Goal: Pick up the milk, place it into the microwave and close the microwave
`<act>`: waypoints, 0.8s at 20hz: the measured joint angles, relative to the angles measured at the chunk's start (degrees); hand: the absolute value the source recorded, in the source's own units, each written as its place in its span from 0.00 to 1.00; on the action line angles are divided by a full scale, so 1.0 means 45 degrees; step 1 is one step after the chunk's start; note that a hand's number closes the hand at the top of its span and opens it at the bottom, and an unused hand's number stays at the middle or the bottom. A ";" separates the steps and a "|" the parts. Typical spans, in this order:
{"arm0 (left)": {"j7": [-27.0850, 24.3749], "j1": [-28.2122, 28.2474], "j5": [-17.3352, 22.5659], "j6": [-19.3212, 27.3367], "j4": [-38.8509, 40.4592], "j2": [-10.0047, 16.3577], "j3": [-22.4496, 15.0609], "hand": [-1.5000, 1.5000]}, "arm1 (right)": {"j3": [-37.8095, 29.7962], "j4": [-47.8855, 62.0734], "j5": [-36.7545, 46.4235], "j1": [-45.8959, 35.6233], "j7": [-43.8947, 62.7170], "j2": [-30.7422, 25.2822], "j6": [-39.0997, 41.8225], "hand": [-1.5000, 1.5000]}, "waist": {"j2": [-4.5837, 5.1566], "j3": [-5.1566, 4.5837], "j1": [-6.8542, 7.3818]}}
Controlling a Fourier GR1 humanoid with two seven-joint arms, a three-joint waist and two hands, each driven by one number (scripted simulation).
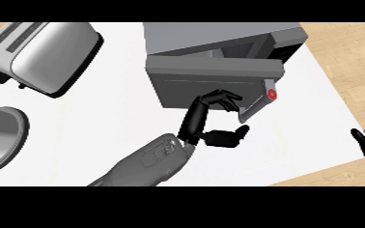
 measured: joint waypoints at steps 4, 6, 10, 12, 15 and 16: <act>0.0253 -0.0506 0.0673 0.0629 0.0297 -0.0007 0.0081 0.00 | -0.1036 -0.0521 0.0934 -0.0678 -0.0041 -0.0817 -0.0431 1.00 | 0.0047 -0.0023 -0.0323; 0.0266 -0.0762 0.1076 0.0845 0.0374 -0.0005 0.0277 0.00 | -0.1514 -0.0648 0.1417 -0.1022 -0.0093 -0.1230 -0.0620 1.00 | 0.0098 -0.0028 -0.0389; 0.0021 -0.1025 0.1844 0.1173 0.0364 -0.0008 0.0566 0.00 | -0.2021 -0.0785 0.1998 -0.1590 -0.0106 -0.1740 -0.0891 1.00 | 0.0208 -0.0028 -0.0496; -0.0201 -0.0987 0.2142 0.1328 0.0258 -0.0006 0.0557 0.00 | -0.2167 -0.0746 0.2124 -0.1828 -0.0104 -0.1901 -0.0968 1.00 | 0.0252 -0.0020 -0.0542; -0.0465 -0.1043 0.2517 0.1426 0.0246 -0.0006 0.0498 0.00 | -0.2306 -0.0696 0.2315 -0.2187 -0.0036 -0.2135 -0.1070 1.00 | 0.0308 -0.0009 -0.0537; -0.0546 -0.1062 0.2643 0.1447 0.0236 -0.0006 0.0479 0.00 | -0.2342 -0.0649 0.2349 -0.2322 -0.0009 -0.2197 -0.1106 1.00 | 0.0329 -0.0006 -0.0525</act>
